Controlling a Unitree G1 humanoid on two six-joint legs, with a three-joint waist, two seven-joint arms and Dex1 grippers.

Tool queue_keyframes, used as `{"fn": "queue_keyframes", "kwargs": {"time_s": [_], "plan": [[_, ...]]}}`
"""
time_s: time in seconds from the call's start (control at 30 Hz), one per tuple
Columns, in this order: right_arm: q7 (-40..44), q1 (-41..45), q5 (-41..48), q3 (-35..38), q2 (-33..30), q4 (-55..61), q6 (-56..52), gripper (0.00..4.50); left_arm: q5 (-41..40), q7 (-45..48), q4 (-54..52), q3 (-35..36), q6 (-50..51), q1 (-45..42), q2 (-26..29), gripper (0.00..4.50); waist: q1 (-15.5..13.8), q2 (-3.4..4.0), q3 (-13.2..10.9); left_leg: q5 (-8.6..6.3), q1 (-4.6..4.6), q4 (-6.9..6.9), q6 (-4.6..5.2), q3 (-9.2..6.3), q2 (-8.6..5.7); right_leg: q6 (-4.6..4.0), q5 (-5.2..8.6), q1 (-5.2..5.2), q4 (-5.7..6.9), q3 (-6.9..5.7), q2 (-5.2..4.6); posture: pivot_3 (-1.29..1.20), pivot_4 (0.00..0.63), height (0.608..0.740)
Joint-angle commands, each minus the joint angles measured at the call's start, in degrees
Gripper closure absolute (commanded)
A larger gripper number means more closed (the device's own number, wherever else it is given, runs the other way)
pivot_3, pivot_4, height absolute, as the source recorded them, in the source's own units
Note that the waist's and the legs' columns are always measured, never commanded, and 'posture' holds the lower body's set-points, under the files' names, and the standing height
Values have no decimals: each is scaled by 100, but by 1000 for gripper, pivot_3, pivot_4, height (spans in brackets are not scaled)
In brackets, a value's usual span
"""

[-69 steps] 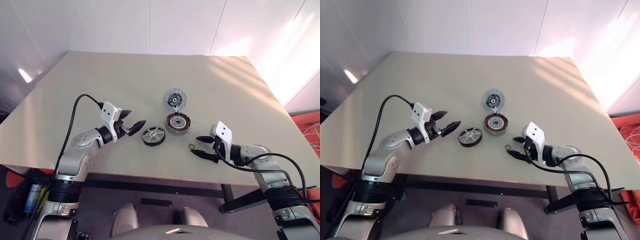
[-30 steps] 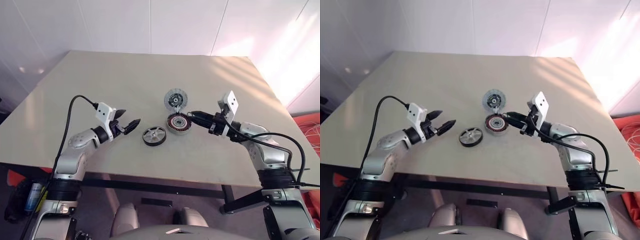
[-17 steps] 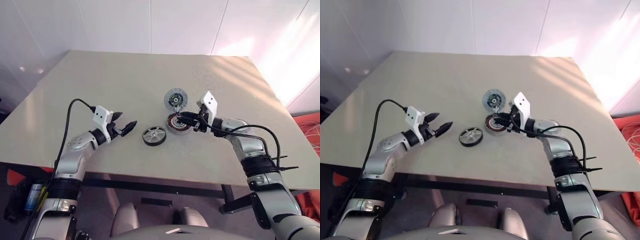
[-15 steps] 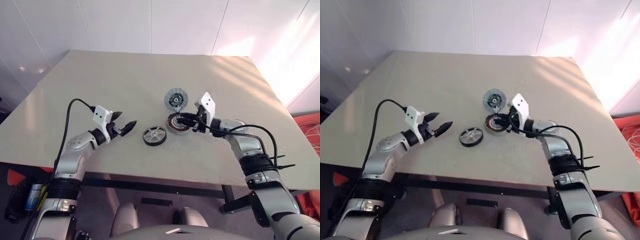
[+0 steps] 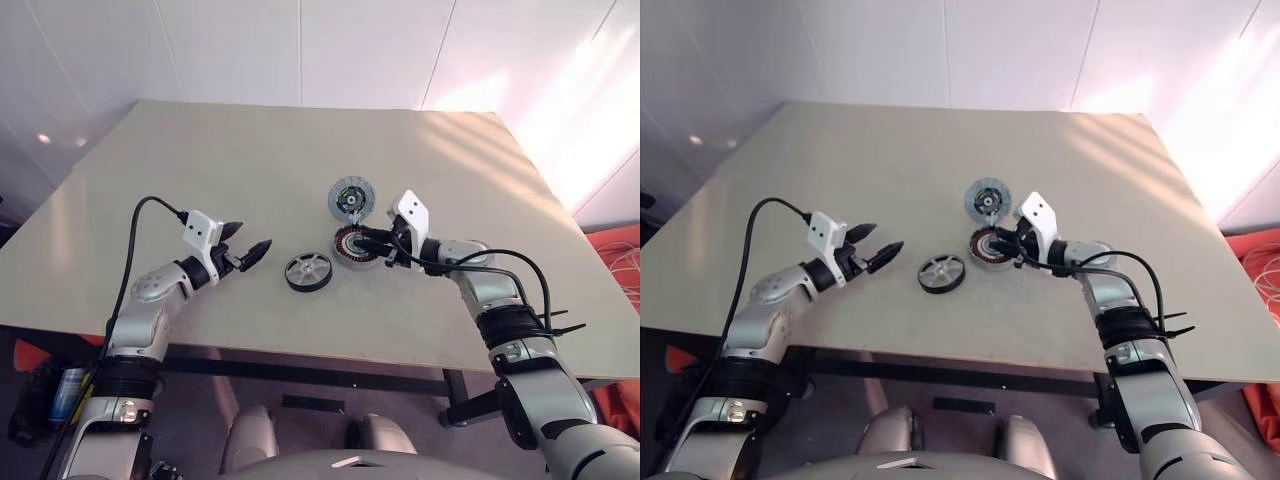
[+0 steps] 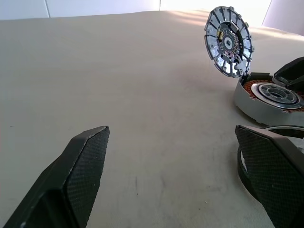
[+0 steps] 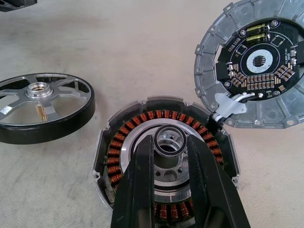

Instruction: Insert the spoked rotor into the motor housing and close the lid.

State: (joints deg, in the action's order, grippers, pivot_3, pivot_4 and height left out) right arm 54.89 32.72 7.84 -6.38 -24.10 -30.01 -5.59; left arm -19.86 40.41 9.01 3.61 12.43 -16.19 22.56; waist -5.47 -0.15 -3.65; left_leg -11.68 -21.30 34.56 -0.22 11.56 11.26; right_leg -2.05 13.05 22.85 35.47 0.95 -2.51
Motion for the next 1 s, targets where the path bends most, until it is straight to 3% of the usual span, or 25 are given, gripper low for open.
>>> {"fn": "queue_keyframes", "kwargs": {"time_s": [0.03,0.6,1.0], "plan": [[5,36,-35,21,-11,85,120,3838,-7,-17,-174,114,-62,-74,55,0,0,0,0,0,0,0,0,0,0,0,0,0,0,0,0,0,0,740],[-95,70,-190,-39,71,-326,284,3838,-51,-247,-758,92,360,5,34,0,5,-1,0,-1,5,0,1,0,0,0,0,-3,2,0,0,0,0,740],[-130,70,-216,-15,67,-296,434,3838,-31,-161,-542,151,288,-51,62,0,6,0,0,-1,7,0,1,0,0,0,0,-4,4,0,0,0,0,740]]}}
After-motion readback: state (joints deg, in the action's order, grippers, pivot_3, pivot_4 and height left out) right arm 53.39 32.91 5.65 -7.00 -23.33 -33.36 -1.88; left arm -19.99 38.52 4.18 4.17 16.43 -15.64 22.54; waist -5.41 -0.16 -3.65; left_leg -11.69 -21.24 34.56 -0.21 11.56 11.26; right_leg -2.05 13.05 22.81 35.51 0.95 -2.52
